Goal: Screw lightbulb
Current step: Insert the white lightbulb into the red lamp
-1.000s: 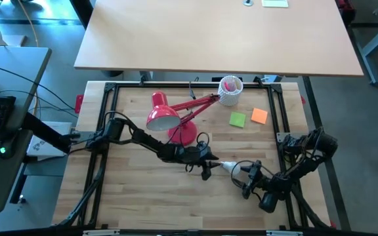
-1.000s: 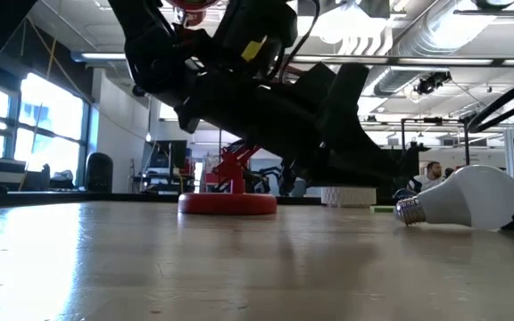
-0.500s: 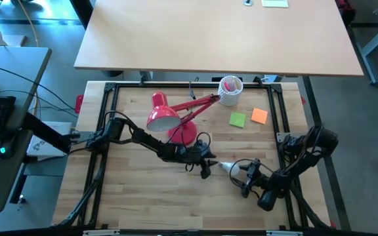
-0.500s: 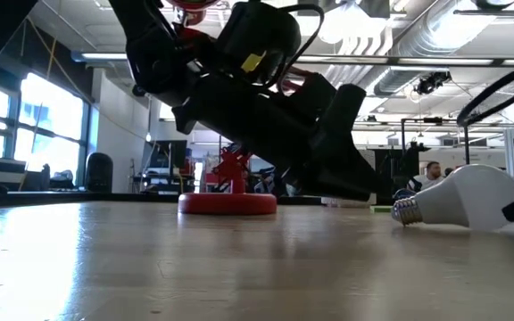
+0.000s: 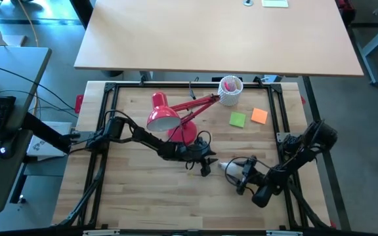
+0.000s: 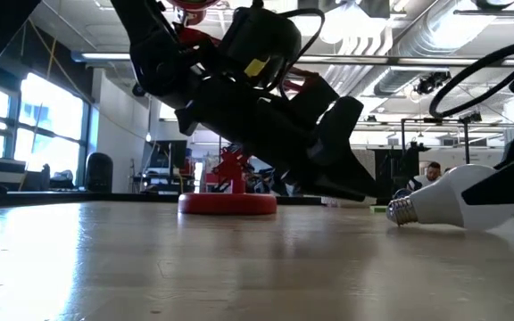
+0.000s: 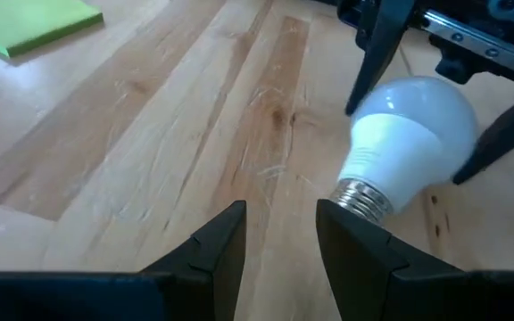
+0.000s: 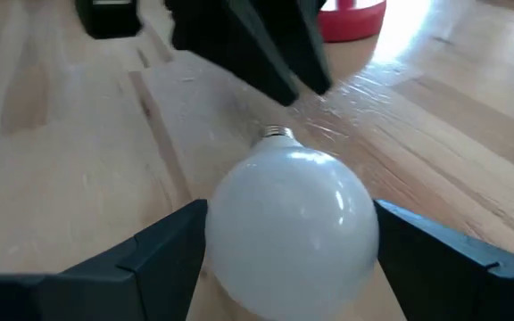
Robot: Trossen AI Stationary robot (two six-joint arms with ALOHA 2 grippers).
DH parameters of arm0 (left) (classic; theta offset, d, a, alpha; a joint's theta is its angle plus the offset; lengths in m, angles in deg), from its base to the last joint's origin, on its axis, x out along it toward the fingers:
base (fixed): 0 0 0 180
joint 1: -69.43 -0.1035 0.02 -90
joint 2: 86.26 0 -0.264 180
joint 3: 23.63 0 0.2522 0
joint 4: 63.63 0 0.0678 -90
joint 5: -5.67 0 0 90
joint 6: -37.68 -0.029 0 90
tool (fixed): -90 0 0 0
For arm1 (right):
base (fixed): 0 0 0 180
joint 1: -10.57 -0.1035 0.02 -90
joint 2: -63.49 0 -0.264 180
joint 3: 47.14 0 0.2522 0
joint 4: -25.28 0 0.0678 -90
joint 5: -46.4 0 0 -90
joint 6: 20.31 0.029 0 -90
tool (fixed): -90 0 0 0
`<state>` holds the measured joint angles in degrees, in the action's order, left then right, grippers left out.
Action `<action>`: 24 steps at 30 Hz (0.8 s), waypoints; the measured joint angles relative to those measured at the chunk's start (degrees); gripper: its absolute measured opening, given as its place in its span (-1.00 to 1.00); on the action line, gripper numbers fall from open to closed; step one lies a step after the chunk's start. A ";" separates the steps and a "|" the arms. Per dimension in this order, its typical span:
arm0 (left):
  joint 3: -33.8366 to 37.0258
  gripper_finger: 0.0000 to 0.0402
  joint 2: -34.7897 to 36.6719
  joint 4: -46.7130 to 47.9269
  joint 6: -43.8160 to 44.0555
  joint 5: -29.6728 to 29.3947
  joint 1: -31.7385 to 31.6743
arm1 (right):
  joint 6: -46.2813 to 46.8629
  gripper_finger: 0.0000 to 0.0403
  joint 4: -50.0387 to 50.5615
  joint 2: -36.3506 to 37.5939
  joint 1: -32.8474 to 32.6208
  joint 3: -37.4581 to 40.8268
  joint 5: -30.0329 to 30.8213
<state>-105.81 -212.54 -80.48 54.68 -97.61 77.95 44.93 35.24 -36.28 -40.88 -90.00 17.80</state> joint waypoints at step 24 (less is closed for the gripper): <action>3.81 -0.35 6.22 15.45 5.14 -16.76 8.93 | -14.13 0.26 -7.48 10.50 2.29 -0.62 -1.49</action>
<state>-102.00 -206.32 -65.03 59.82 -114.36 86.87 30.79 27.76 -25.78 -38.59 -90.62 16.30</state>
